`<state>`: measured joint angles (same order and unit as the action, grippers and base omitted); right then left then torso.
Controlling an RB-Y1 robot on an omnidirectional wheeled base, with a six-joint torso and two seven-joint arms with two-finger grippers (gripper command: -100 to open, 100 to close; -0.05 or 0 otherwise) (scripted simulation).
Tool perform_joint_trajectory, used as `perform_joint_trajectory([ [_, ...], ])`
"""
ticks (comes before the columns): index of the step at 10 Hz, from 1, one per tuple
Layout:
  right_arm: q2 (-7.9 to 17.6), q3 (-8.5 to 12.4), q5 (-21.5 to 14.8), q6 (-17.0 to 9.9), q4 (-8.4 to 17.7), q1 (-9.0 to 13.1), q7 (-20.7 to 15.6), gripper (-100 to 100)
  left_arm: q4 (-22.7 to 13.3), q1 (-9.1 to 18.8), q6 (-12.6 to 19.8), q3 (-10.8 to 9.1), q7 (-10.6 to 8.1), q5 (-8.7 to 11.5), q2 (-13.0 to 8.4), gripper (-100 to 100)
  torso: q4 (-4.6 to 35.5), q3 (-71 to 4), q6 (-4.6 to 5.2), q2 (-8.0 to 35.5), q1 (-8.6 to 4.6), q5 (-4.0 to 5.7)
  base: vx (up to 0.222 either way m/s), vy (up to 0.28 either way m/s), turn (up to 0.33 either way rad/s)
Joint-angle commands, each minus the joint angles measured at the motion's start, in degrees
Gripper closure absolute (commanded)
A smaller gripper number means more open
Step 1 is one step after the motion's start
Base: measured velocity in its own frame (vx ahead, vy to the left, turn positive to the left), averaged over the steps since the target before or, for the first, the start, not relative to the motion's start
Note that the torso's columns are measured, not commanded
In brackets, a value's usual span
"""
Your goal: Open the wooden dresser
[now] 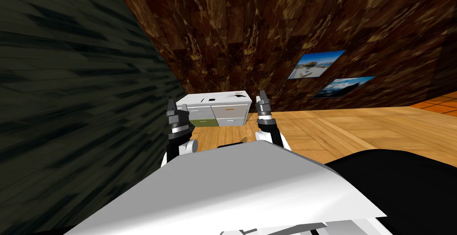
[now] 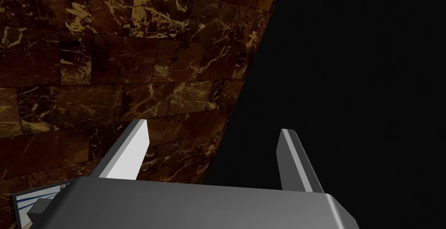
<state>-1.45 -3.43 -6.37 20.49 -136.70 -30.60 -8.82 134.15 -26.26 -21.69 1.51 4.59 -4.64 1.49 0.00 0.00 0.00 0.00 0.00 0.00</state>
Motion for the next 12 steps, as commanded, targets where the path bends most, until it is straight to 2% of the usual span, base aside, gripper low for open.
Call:
perform_joint_trajectory([
  [1,0.0,0.0,0.0,0.0,0.0,0.0,0.0,0,0.0,0.0,0.0,0.0,0.0,0.0,0.0,0,2.3,-4.7,0.0,2.3,0.0,0.0,0.0,0.0,0.0],
  [9,0.0,0.0,0.0,0.0,0.0,0.0,0.0,0,0.0,0.0,0.0,0.0,0.0,0.0,0.0,0,35.4,-70.7,0.0,35.4,0.0,0.0,0.0,0.0,0.0],
  [10,0.0,0.0,0.0,0.0,0.0,0.0,0.0,0,-0.7,0.2,-0.1,0.03,0.02,0.0,-2.3,-100,39.6,-79.2,0.0,39.6,0.0,0.0,0.017,-0.008,-0.008],
  [12,0.0,0.0,0.0,0.0,0.0,0.0,0.0,0,-2.4,0.5,-0.5,0.1,0.05,-0.1,-5.3,-100,42.0,-84.3,0.0,42.0,-0.03,0.01,0.034,-0.019,-0.018],
])
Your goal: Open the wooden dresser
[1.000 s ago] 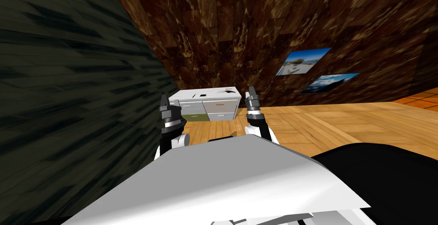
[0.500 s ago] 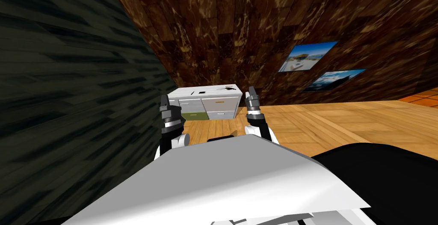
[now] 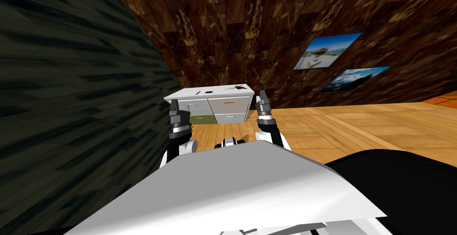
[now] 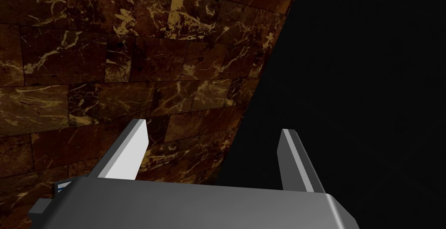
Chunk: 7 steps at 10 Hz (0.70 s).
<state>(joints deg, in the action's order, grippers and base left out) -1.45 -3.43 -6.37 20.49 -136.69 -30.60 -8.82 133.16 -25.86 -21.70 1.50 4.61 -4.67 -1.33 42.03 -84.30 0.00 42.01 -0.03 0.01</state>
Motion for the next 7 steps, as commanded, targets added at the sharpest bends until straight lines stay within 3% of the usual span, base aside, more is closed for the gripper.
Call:
perform_joint_trajectory([
  [1,0.0,0.0,0.0,0.0,0.0,0.0,0.0,0,-2.5,0.4,-0.6,0.16,0.06,-0.1,-3.8,-100,0.2,-0.3,0.0,0.1,0.0,0.0,0.044,-0.024,-0.021],
  [4,0.0,0.0,0.0,0.0,0.0,0.0,0.0,0,-6.8,1.4,-1.4,0.34,0.15,-0.2,-6.5,-100,0.2,-0.3,0.0,0.2,-0.01,0.0,0.068,-0.037,-0.029],
  [7,0.0,0.0,0.0,0.0,0.0,0.0,0.0,0,-11.9,2.5,-2.4,0.55,0.26,-0.3,-7.8,-100,0.3,-0.3,0.0,0.3,0.06,-0.02,0.082,-0.034,-0.035],
])
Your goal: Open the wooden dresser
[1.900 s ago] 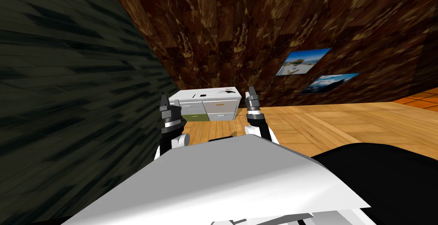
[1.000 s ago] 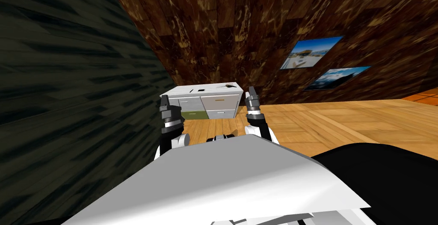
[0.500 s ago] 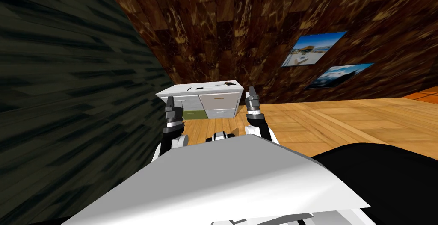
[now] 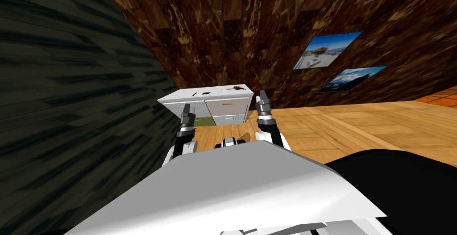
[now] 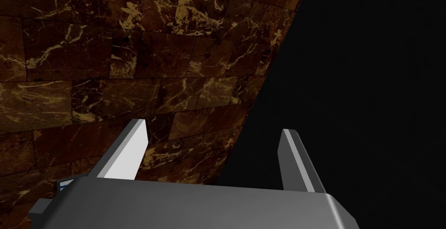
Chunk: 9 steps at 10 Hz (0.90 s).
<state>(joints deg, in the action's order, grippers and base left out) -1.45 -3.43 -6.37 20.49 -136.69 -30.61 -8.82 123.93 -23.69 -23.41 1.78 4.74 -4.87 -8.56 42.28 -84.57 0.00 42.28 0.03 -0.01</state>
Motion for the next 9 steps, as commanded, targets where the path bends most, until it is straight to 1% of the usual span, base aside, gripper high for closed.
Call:
perform_joint_trajectory([
  [1,0.0,0.0,0.0,0.0,0.0,0.0,0.0,0,-4.4,0.7,-1.0,0.34,0.16,-0.2,-0.8,-100,0.0,0.0,0.0,0.0,-0.03,0.01,0.081,-0.036,-0.034],
  [5,0.0,0.0,0.0,0.0,0.0,0.0,0.0,0,-11.1,2.2,-2.3,0.63,0.31,-0.4,-1.5,-100,0.0,0.0,0.0,0.0,-0.01,0.01,0.09,-0.046,-0.032],
  [9,0.0,0.0,0.0,0.0,0.0,0.0,0.0,0,-17.0,3.5,-3.4,0.88,0.44,-0.6,-1.5,-100,0.0,0.0,-0.01,0.0,-0.03,0.01,0.075,-0.036,-0.031],
])
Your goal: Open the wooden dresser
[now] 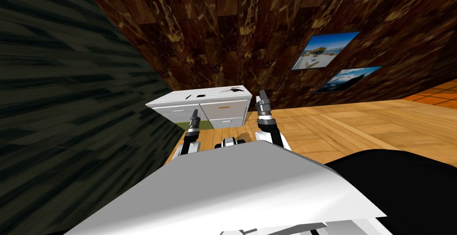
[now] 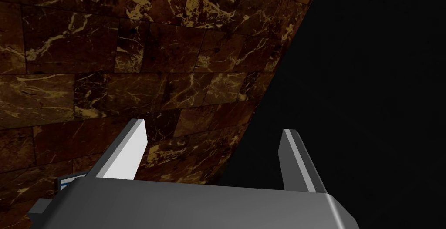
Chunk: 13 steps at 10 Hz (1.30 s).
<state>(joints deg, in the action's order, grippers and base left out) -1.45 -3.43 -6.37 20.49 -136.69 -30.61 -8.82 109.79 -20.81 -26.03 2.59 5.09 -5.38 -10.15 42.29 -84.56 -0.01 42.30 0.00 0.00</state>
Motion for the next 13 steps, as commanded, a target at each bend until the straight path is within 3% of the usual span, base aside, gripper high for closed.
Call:
perform_joint_trajectory([
  [1,0.0,0.0,0.0,0.0,0.0,0.0,0.0,0,-4.2,1.0,-1.0,0.13,0.11,-0.1,0.1,-100,0.0,0.0,0.0,0.0,0.03,-0.01,0.061,-0.02,-0.031],
  [13,0.0,0.0,0.0,0.0,0.0,0.0,0.0,0,-22.9,5.2,-4.7,0.96,0.54,-0.7,1.5,-100,0.0,0.0,0.01,0.0,-0.01,0.0,0.082,-0.034,-0.032],
])
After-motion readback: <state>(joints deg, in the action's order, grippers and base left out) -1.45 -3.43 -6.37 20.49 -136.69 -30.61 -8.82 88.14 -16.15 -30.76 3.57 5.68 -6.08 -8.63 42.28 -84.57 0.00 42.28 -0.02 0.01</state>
